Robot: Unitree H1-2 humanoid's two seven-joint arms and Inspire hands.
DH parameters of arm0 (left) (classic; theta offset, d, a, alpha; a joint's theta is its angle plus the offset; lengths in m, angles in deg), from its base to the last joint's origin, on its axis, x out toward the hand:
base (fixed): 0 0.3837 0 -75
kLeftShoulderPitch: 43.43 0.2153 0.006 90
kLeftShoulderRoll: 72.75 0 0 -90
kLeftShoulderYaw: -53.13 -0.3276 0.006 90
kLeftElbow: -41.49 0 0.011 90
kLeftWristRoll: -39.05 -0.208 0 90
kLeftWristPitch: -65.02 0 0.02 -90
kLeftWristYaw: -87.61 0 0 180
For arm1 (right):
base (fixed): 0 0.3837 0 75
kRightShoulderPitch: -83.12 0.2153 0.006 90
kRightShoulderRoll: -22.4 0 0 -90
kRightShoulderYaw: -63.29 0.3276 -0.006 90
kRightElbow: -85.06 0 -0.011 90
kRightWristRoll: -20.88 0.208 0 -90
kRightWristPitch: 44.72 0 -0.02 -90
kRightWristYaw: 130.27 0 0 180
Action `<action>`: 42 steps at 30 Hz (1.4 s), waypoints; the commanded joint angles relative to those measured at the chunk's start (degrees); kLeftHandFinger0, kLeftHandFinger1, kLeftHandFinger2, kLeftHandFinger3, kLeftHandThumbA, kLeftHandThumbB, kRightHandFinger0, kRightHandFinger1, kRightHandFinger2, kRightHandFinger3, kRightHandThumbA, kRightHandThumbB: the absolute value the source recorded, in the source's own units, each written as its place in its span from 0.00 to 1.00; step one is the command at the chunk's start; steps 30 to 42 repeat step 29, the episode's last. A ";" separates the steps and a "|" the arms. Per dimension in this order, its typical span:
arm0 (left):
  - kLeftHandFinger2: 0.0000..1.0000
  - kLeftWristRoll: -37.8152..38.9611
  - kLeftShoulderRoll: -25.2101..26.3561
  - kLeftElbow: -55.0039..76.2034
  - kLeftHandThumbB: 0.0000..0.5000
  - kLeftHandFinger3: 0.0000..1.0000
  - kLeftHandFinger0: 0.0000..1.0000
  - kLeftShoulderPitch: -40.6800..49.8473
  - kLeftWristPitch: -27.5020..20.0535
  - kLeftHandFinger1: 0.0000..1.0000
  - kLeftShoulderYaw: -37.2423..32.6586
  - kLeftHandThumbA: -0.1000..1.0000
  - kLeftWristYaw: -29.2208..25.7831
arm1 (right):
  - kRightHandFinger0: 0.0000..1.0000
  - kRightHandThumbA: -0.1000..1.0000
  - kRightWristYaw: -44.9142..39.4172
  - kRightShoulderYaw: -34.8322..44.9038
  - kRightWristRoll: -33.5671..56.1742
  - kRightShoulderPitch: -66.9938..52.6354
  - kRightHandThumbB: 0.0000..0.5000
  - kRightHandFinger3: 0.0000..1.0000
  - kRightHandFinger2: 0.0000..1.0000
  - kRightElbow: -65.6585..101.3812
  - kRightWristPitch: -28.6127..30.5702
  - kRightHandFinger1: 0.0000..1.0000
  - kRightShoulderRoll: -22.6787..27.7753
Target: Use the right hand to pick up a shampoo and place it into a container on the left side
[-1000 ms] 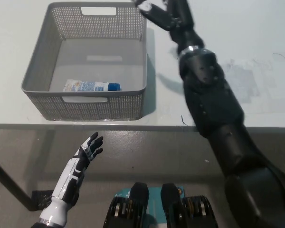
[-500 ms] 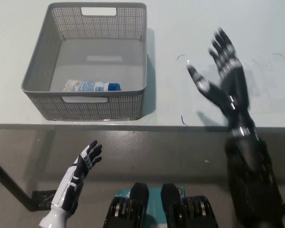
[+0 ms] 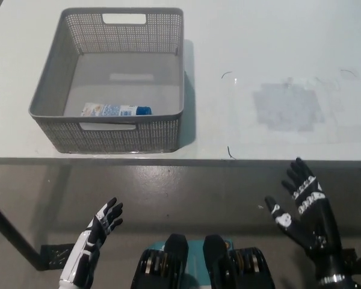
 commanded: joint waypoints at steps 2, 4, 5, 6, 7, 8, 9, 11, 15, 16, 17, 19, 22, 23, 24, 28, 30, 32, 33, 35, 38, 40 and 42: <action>1.00 0.91 0.00 -0.57 0.00 1.00 1.00 -0.34 -2.11 1.00 0.29 1.00 -0.26 | 0.95 0.75 -3.06 -1.49 0.83 -2.58 0.20 1.00 1.00 -0.15 1.40 1.00 0.34; 1.00 0.81 0.19 -1.50 0.00 1.00 1.00 -1.05 -2.18 1.00 0.39 1.00 -0.20 | 0.92 0.72 -2.86 -1.38 1.04 -2.53 0.23 1.00 1.00 -1.53 1.51 0.99 0.11; 1.00 0.61 0.21 -1.82 0.00 1.00 1.00 -1.14 -2.18 1.00 0.45 1.00 -0.30 | 0.94 0.69 -2.75 -1.29 1.15 -2.61 0.16 1.00 1.00 -1.89 1.31 1.00 0.00; 1.00 0.27 0.32 -2.75 0.01 1.00 1.00 -1.68 -2.30 1.00 0.62 1.00 -0.52 | 0.93 0.70 -2.83 -1.06 1.11 -2.07 0.25 1.00 1.00 -3.63 1.19 1.00 0.28; 1.00 0.13 0.34 -2.98 0.00 1.00 1.00 -1.67 -2.09 1.00 0.73 1.00 -0.68 | 0.94 0.70 -2.69 -0.92 0.70 -1.80 0.26 1.00 1.00 -4.93 1.52 1.00 0.41; 1.00 0.09 0.29 -3.07 0.00 1.00 1.00 -1.30 -2.17 1.00 0.71 1.00 -0.66 | 0.94 0.70 -2.66 -0.88 0.58 -2.09 0.26 1.00 1.00 -5.27 1.65 1.00 0.44; 1.00 0.02 0.40 -3.86 0.00 1.00 1.00 -1.46 -2.47 1.00 0.80 1.00 -0.66 | 0.93 0.70 -2.20 -0.64 0.24 -1.85 0.28 1.00 1.00 -6.41 1.40 1.00 0.44; 1.00 -0.05 0.29 -4.99 0.00 1.00 1.00 -1.11 -3.06 1.00 1.05 1.00 -0.91 | 0.92 0.70 -2.44 -0.53 0.59 -1.70 0.29 1.00 1.00 -7.78 0.35 1.00 0.74; 1.00 0.39 -0.21 -6.52 0.00 1.00 1.00 -0.81 -2.90 1.00 2.00 0.95 -1.66 | 0.87 0.69 -2.93 -0.77 0.72 -0.45 0.29 1.00 1.00 -9.54 0.01 0.97 0.94; 1.00 0.12 -0.32 -6.59 0.02 1.00 1.00 -0.76 -2.37 1.00 2.19 0.98 -2.04 | 0.87 0.67 -3.12 -0.80 1.03 -0.12 0.27 1.00 1.00 -9.54 -0.70 0.97 1.00; 1.00 -0.22 -0.44 -6.98 0.03 1.00 1.00 -1.06 -2.08 1.00 2.49 1.00 -2.53 | 0.87 0.67 -3.23 -0.82 1.11 0.70 0.28 1.00 1.00 -9.93 -1.17 0.97 1.10; 1.00 -0.28 -0.38 -7.61 0.01 1.00 1.00 -1.66 -1.94 1.00 2.68 1.00 -2.61 | 0.88 0.67 -3.06 -0.70 1.11 1.63 0.30 1.00 1.00 -10.37 -1.84 0.99 1.18; 1.00 -0.33 0.14 -9.56 0.03 1.00 1.00 -3.85 -1.90 1.00 2.99 1.00 -2.57 | 0.88 0.66 -2.84 -0.27 1.48 3.54 0.30 1.00 1.00 -11.67 -2.20 1.00 1.05; 1.00 -0.36 0.18 -10.09 0.00 1.00 1.00 -4.54 -1.87 1.00 3.08 1.00 -2.66 | 0.88 0.66 -2.88 -0.17 1.48 4.14 0.30 1.00 1.00 -12.14 -2.07 1.00 1.16; 1.00 -0.50 0.17 -10.51 0.03 1.00 1.00 -5.54 -1.33 1.00 3.19 1.00 -2.88 | 0.88 0.66 -2.82 0.05 1.56 5.13 0.30 1.00 1.00 -12.70 -2.17 1.00 1.27; 1.00 -0.87 0.23 -11.46 0.00 1.00 1.00 -7.52 -1.06 1.00 3.56 1.00 -3.02 | 0.88 0.65 -2.32 0.62 1.44 7.37 0.28 1.00 1.00 -14.32 -2.72 0.98 1.29; 1.00 -0.87 0.23 -11.46 0.00 1.00 1.00 -7.52 -1.06 1.00 3.56 1.00 -3.02 | 0.88 0.65 -2.32 0.62 1.44 7.37 0.28 1.00 1.00 -14.32 -2.72 0.98 1.29; 1.00 -0.87 0.23 -11.46 0.00 1.00 1.00 -7.52 -1.06 1.00 3.56 1.00 -3.02 | 0.88 0.65 -2.32 0.62 1.44 7.37 0.28 1.00 1.00 -14.32 -2.72 0.98 1.29; 1.00 -0.87 0.23 -11.46 0.00 1.00 1.00 -7.52 -1.06 1.00 3.56 1.00 -3.02 | 0.88 0.65 -2.32 0.62 1.44 7.37 0.28 1.00 1.00 -14.32 -2.72 0.98 1.29; 1.00 -0.87 0.23 -11.46 0.00 1.00 1.00 -7.52 -1.06 1.00 3.56 1.00 -3.02 | 0.88 0.65 -2.32 0.62 1.44 7.37 0.28 1.00 1.00 -14.32 -2.72 0.98 1.29; 1.00 -0.87 0.23 -11.46 0.00 1.00 1.00 -7.52 -1.06 1.00 3.56 1.00 -3.02 | 0.88 0.65 -2.32 0.62 1.44 7.37 0.28 1.00 1.00 -14.32 -2.72 0.98 1.29; 1.00 -0.87 0.23 -11.46 0.00 1.00 1.00 -7.52 -1.06 1.00 3.56 1.00 -3.02 | 0.88 0.65 -2.32 0.62 1.44 7.37 0.28 1.00 1.00 -14.32 -2.72 0.98 1.29; 1.00 -0.87 0.23 -11.46 0.00 1.00 1.00 -7.52 -1.06 1.00 3.56 1.00 -3.02 | 0.88 0.65 -2.32 0.62 1.44 7.37 0.28 1.00 1.00 -14.32 -2.72 0.98 1.29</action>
